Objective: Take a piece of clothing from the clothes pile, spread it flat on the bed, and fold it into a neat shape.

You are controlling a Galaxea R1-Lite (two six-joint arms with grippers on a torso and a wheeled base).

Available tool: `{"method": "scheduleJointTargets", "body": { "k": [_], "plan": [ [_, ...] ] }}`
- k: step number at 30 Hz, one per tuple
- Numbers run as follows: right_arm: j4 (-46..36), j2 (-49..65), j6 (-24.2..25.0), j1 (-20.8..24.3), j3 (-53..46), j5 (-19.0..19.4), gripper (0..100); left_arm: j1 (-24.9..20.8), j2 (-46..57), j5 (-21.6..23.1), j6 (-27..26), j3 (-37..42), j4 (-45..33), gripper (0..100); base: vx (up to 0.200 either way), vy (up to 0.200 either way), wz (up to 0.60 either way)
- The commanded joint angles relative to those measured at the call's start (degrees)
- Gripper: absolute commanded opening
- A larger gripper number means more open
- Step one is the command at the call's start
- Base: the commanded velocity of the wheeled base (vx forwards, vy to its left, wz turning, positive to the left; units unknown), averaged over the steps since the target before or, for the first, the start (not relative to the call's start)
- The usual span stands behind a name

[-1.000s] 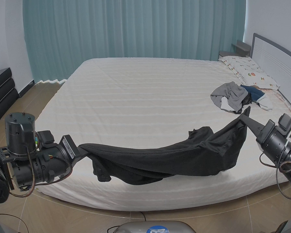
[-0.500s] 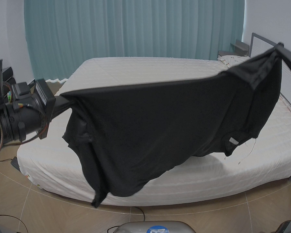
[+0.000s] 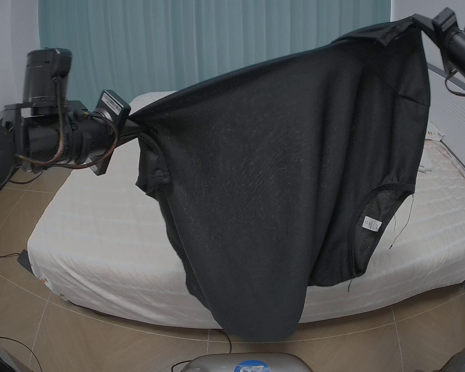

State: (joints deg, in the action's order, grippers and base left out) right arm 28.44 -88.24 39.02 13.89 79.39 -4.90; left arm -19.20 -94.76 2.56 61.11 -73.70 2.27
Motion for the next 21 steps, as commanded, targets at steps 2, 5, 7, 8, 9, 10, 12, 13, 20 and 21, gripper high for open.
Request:
{"method": "scheduleJointTargets", "body": {
  "k": [2, 5, 7, 8, 9, 10, 12, 13, 20, 21],
  "plan": [
    [3.3, -12.2, 0.6, -1.2, 2.0, 0.0, 0, 0.8, -11.1, 0.3, 0.7, -3.6, 3.3, 0, 0.2, 0.0, 0.0],
    [8.3, -15.8, 0.5, -1.3, 2.1, -0.2, 0, 0.8, -14.8, 0.3, 0.7, -4.7, 6.4, 0, 0.2, 0.0, 0.0],
    [9.4, -16.6, 0.4, -1.4, 2.4, -0.6, 0, 0.7, -15.8, 0.3, 0.7, -5.3, 6.7, 0, 0.2, 0.0, 0.0],
    [10.5, -17.8, 0.2, -1.4, 2.8, -1.7, 0, 0.7, -17.3, 0.3, 0.6, -6.5, 6.7, 0, 0.2, 0.0, 0.0],
    [10.5, -17.8, 0.2, -1.4, 2.8, -1.7, 0, 0.7, -17.3, 0.3, 0.6, -6.5, 6.7, 0, 0.2, 0.0, 0.0],
    [11.5, -19.4, -0.3, -1.3, 3.0, -2.4, 0, 0.7, -19.7, 0.4, 0.6, -8.3, 6.6, 0, 0.2, 0.0, 0.0],
    [11.5, -20.9, -0.4, -1.1, 2.3, -2.5, 0, 0.7, -22.0, 0.5, 0.5, -9.8, 6.6, 0, 0.2, 0.0, 0.0],
    [11.5, -21.8, -0.4, -1.1, 2.1, -2.6, 0, 0.6, -23.1, 0.6, 0.5, -10.4, 6.7, 0, 0.2, 0.0, 0.0],
    [14.0, -28.4, -0.1, -1.1, 1.6, -4.7, 0, 0.4, -30.2, 0.4, 0.2, -15.3, 6.9, 0, 0.143, 0.0, 0.0],
    [15.3, -30.2, -0.3, -1.1, 1.6, -5.4, 0, 0.4, -31.7, 0.0, 0.3, -16.4, 6.9, 0, 0.0, 0.0, 0.0]
  ]
}}
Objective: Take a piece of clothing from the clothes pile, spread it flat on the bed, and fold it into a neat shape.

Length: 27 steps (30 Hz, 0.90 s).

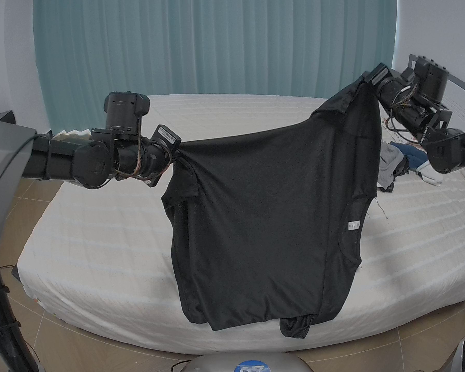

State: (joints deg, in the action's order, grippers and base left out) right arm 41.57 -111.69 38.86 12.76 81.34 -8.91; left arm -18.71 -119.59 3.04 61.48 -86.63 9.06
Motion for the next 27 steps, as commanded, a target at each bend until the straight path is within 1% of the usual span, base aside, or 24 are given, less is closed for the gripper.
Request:
{"method": "scheduleJointTargets", "body": {
  "k": [1, 6, 10, 12, 13, 15, 16, 23, 27],
  "plan": [
    [3.6, -8.5, -0.2, 0.1, -0.4, -2.1, 0, -0.1, -8.4, -0.6, 0.0, -4.5, 0.1, 0, 0.0, 0.0, 0.0],
    [5.9, -14.1, 0.0, 0.1, -1.5, -2.5, 0, -0.2, -12.6, -0.4, 0.5, -5.4, 0.3, 0, 0.0, 0.0, 0.0],
    [8.6, -18.9, 0.1, 0.1, -1.5, -2.5, 0, -0.2, -16.0, -0.8, 0.7, -6.4, 2.5, 0, 0.0, 0.0, 0.0],
    [9.1, -20.4, 0.1, 0.2, -1.5, -2.6, 0, -0.2, -17.0, -0.8, 1.5, -6.8, 3.5, 0, 0.0, 0.0, 0.0],
    [9.3, -22.3, 0.2, 0.2, -1.5, -2.6, 0, -0.2, -18.0, -0.8, 3.5, -7.0, 4.4, 0, 0.0, 0.0, 0.0],
    [9.4, -24.1, 0.2, 0.3, -1.4, -2.8, 0, -0.1, -18.9, -0.6, 4.5, -7.2, 4.7, 0, 0.0, 0.0, 0.0],
    [9.4, -25.1, 0.4, 0.3, -1.3, -2.9, 100, -0.2, -19.7, -0.6, 4.5, -7.4, 4.7, 100, 0.0, 0.0, 0.0],
    [11.4, -32.0, 0.1, 0.3, -0.8, -3.0, 100, -0.1, -24.7, -1.2, 4.4, -10.1, 4.4, 100, 0.0, 0.0, 0.0],
    [9.2, -32.5, -0.4, -0.1, -3.6, -3.0, 100, 0.3, -27.2, -4.0, 3.3, -10.3, 3.0, 100, 0.0, 0.0, 0.0]
  ]
}}
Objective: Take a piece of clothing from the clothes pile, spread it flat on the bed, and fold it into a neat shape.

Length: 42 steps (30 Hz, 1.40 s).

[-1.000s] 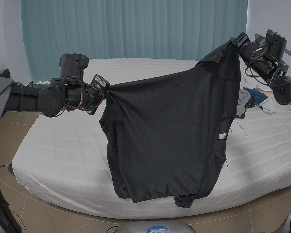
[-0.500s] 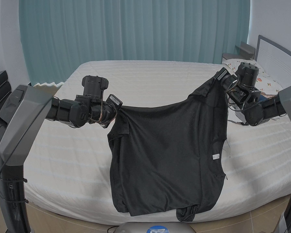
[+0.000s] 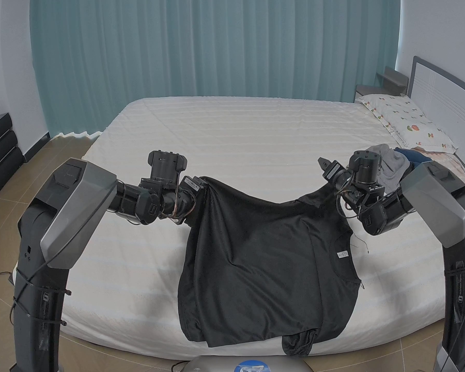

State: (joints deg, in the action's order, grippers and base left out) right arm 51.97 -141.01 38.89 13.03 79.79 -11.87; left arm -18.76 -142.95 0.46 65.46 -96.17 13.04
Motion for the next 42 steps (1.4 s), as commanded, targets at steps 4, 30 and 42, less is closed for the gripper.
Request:
{"method": "scheduleJointTargets", "body": {
  "k": [4, 30, 42],
  "plan": [
    [-4.6, -3.7, -2.1, -1.1, -3.4, 0.1, 100, 0.7, -4.8, -2.6, -2.4, -1.3, -6.5, 100, 0.0, 0.0, 0.0],
    [-1.3, 10.1, 2.6, -12.2, -26.4, 18.6, 100, 8.6, 11.1, 12.6, -6.0, 10.4, -16.4, 100, 0.0, 0.0, 0.0],
    [3.5, 13.2, 5.8, -11.7, -42.5, 20.8, 100, 7.2, 18.1, 12.9, -5.8, 38.9, 6.6, 100, 0.0, 0.0, 0.0]
  ]
}}
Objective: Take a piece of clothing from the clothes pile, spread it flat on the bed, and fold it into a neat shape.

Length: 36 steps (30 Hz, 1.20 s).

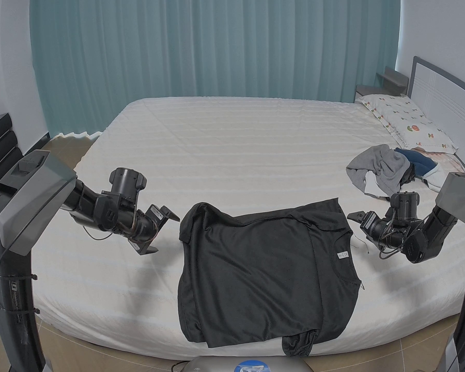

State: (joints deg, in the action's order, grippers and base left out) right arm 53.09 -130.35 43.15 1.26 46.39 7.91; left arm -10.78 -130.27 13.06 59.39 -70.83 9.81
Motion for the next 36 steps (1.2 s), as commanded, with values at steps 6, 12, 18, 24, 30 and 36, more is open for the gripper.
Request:
{"method": "scheduleJointTargets", "body": {
  "k": [6, 12, 18, 24, 30, 36],
  "plan": [
    [7.6, 2.6, -4.8, -0.1, -19.8, 6.8, 100, -3.0, 7.3, -0.4, 1.3, 26.1, 22.4, 100, 0.0, 0.0, 0.0],
    [10.9, 0.1, -8.6, 0.3, -23.4, 7.9, 100, -4.4, 7.2, -2.3, 3.1, 30.9, 30.1, 100, 0.0, 0.0, 0.0],
    [11.2, -0.9, -9.3, 0.9, -24.7, 8.0, 100, -5.6, 7.0, -5.1, 2.9, 32.8, 33.9, 100, 0.0, 0.0, 0.0],
    [11.4, -2.4, -9.0, 4.3, -23.9, 7.6, 100, -5.6, 6.7, -5.4, 3.2, 32.8, 34.7, 100, 0.0, 0.0, 0.0],
    [10.8, -1.0, -9.5, 2.9, -25.2, 6.9, 0, -5.6, 6.7, -5.4, 3.3, 32.8, 34.7, 100, 0.0, 0.0, 0.0],
    [10.6, -0.3, -13.4, -3.0, -25.7, 5.9, 0, -5.6, 6.7, -5.4, 3.3, 32.9, 34.7, 100, 0.0, 0.0, 0.0]
  ]
}}
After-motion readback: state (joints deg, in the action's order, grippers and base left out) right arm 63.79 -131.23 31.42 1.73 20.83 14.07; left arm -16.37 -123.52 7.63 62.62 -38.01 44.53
